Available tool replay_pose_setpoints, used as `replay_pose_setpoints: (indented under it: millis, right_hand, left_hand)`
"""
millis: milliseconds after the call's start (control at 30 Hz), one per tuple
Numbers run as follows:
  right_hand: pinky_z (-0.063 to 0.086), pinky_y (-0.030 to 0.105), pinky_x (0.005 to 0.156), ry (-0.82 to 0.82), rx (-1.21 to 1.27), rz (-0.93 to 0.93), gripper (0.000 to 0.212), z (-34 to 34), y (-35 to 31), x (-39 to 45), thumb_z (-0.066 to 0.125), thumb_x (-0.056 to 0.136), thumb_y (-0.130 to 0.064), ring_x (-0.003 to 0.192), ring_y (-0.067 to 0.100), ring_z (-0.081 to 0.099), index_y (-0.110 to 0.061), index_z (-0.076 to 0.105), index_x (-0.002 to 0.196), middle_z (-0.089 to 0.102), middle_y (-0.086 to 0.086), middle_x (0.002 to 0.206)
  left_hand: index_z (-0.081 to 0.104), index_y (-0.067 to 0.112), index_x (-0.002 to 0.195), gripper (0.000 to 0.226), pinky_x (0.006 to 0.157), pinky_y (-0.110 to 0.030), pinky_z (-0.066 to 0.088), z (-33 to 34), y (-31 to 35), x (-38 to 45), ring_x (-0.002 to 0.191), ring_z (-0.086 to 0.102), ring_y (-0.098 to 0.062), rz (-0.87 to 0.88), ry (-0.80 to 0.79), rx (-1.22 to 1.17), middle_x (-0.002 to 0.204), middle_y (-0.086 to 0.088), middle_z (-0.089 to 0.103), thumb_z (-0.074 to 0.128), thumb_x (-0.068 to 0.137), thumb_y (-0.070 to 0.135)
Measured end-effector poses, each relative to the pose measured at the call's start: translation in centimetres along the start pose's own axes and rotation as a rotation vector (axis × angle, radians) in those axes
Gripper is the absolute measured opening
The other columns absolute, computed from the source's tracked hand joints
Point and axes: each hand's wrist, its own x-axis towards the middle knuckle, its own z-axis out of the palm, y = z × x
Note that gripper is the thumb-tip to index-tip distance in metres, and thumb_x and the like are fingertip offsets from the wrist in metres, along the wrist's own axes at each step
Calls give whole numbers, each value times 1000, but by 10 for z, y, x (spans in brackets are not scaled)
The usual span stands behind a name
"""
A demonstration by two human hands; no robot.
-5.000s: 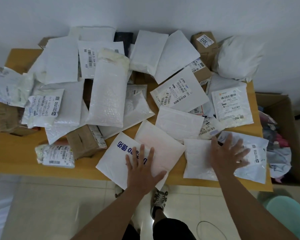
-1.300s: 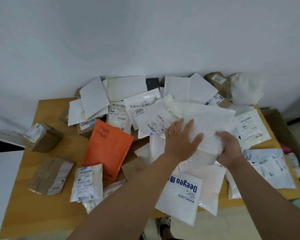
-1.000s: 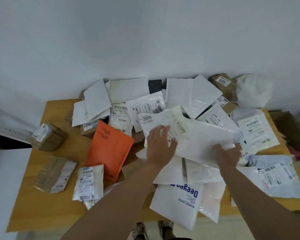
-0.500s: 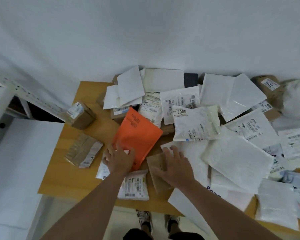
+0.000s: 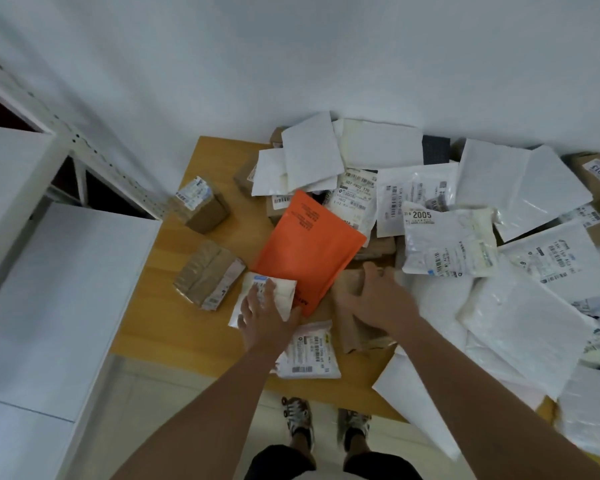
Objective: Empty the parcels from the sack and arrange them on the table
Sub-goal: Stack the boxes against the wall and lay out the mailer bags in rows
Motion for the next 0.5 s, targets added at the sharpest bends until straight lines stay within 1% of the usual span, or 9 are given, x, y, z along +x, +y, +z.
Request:
replay_pose_setpoints:
  millis: [67, 133, 167, 233, 300, 367, 400, 433, 500]
  right_hand:
    - [42, 50, 99, 44, -22, 4, 83, -27, -9, -10, 47, 88, -66, 128, 39, 45, -22, 16, 152, 20, 18, 154]
    - [42, 50, 96, 117, -3, -34, 78, -51, -23, -15, 48, 88, -65, 126, 37, 47, -25, 20, 150, 30, 13, 149]
    - [42, 49, 95, 155, 45, -70, 75, -61, -31, -15, 49, 88, -62, 124, 35, 47, -27, 22, 148, 34, 11, 144]
    - [44, 45, 92, 206, 253, -157, 69, -70, -48, -7, 53, 87, -57, 117, 30, 49, -30, 25, 144, 39, 8, 136]
    - [47, 44, 92, 180, 529, -205, 71, -68, -69, 6, 59, 82, -56, 114, 24, 50, -34, 28, 141, 43, 3, 132]
    - [50, 39, 89, 108, 743, -230, 72, -57, -91, 13, 64, 80, -53, 114, 21, 52, -33, 30, 141, 47, 0, 130]
    - [50, 37, 88, 93, 794, -258, 72, -50, -103, 17, 67, 82, -47, 114, 19, 52, -30, 31, 141, 48, 1, 131]
    - [49, 38, 92, 101, 813, -292, 73, -41, -116, 22, 69, 83, -42, 117, 19, 50, -27, 31, 143, 47, 2, 134]
    - [43, 40, 102, 165, 756, -341, 83, -30, -138, 28, 71, 82, -38, 128, 20, 42, -23, 24, 149, 38, 4, 143]
  left_hand:
    - [19, 29, 153, 76, 114, -50, 20, -5, 0, 0, 144, 16, -30, 7, 43, -6, 157, -6, 17, 44, 90, 63]
    - [26, 23, 150, 69, 112, -49, 22, -16, 0, 0, 139, 23, -31, 26, 127, -45, 152, -10, 27, 47, 92, 54]
    - [29, 21, 149, 67, 111, -48, 24, -24, -1, 2, 136, 27, -31, 29, 176, -60, 148, -11, 31, 50, 92, 50]
    - [33, 18, 147, 66, 109, -48, 25, -43, -7, 5, 133, 30, -33, 11, 264, -81, 144, -13, 35, 55, 91, 46]
    - [32, 19, 147, 68, 112, -48, 21, -65, -20, 9, 136, 25, -35, -35, 296, -100, 149, -15, 29, 57, 89, 47]
    - [21, 24, 152, 80, 115, -49, 16, -83, -35, 16, 143, 16, -35, -89, 250, -76, 156, -14, 17, 56, 88, 56]
    - [13, 27, 155, 88, 116, -49, 14, -90, -44, 21, 145, 12, -35, -106, 211, -58, 160, -13, 11, 55, 86, 61]
    - [6, 29, 156, 94, 117, -49, 11, -94, -55, 26, 147, 7, -34, -109, 162, -35, 162, -11, 4, 55, 84, 66]
    - [1, 31, 155, 100, 118, -48, 10, -98, -71, 32, 149, 4, -32, -62, 86, 50, 163, -7, -2, 54, 80, 72]
